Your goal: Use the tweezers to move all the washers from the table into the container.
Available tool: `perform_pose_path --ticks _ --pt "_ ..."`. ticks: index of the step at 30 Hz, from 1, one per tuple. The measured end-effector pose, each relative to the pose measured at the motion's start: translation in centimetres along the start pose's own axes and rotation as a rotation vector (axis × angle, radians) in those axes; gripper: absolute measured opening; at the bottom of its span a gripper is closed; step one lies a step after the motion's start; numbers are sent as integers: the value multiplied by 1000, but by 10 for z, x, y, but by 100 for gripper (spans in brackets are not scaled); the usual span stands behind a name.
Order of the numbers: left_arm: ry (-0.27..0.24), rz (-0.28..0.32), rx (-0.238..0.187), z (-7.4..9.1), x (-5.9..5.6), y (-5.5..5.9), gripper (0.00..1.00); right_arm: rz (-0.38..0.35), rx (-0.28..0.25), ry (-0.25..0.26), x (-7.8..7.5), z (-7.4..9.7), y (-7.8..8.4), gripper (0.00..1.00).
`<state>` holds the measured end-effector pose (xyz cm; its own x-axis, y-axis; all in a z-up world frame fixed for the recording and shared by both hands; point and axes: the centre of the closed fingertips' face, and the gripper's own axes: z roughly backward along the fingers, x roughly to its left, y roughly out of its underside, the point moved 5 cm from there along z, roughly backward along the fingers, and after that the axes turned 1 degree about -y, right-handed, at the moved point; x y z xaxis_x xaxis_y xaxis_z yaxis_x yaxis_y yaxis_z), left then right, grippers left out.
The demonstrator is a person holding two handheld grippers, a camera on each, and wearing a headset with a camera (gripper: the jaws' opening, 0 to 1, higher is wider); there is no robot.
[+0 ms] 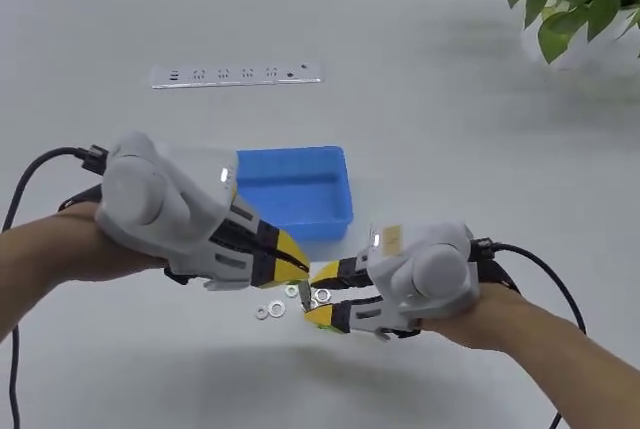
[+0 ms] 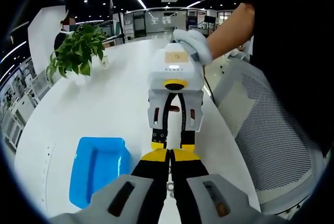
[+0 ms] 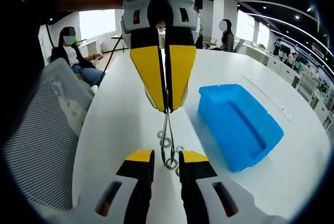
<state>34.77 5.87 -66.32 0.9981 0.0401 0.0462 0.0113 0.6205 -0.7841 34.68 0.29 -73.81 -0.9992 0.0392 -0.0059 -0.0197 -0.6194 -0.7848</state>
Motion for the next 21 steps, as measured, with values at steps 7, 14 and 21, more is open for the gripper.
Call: perform_pose_path --ticks 7,14,21 --pt "1 5 -2 0 0 0 4 16 8 -7 0 -4 -1 15" --pt "6 5 -3 -1 0 -1 4 25 17 -4 0 -5 1 12" --pt "6 5 -5 -2 0 -1 4 35 22 -3 0 -5 2 11"
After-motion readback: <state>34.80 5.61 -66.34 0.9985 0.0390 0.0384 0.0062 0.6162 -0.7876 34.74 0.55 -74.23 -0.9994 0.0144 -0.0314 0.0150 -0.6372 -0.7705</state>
